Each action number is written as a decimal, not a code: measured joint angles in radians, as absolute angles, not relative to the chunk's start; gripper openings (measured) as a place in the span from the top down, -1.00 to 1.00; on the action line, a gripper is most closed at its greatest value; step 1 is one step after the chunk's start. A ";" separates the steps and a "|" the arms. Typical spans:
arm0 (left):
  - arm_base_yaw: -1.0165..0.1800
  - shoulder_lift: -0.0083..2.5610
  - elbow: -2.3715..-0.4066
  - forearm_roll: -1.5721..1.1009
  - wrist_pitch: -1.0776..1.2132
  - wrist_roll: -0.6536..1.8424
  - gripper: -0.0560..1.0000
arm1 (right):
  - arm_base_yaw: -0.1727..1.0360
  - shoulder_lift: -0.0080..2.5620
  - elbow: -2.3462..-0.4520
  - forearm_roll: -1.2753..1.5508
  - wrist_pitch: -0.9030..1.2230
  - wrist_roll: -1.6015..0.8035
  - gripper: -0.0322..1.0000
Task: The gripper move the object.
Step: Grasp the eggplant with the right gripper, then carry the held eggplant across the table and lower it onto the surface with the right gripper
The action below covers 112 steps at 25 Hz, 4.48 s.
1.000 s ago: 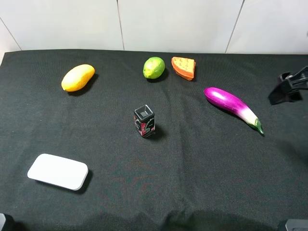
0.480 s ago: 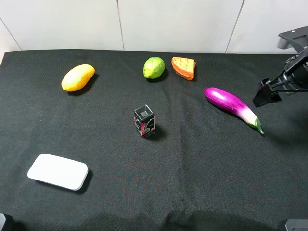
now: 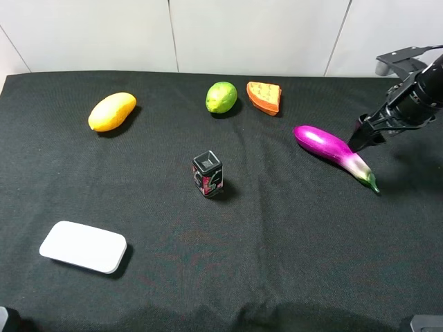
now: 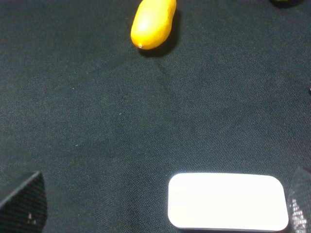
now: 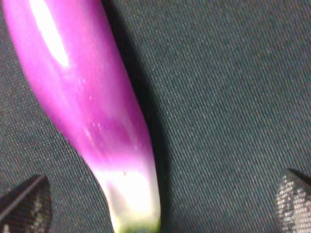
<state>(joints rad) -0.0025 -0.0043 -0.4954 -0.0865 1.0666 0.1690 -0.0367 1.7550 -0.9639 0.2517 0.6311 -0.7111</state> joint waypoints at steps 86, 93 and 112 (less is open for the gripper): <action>-0.003 -0.004 -0.495 -0.087 1.067 0.169 -0.97 | 0.134 1.748 -1.053 0.256 0.770 -0.569 0.17; -0.003 -0.004 -0.495 -0.087 1.067 0.169 -0.97 | 0.136 1.701 -1.053 0.256 0.875 -0.493 0.17; -0.003 -0.004 -0.495 -0.087 1.067 0.169 -0.97 | 0.456 1.650 -1.272 0.202 1.084 -0.244 0.17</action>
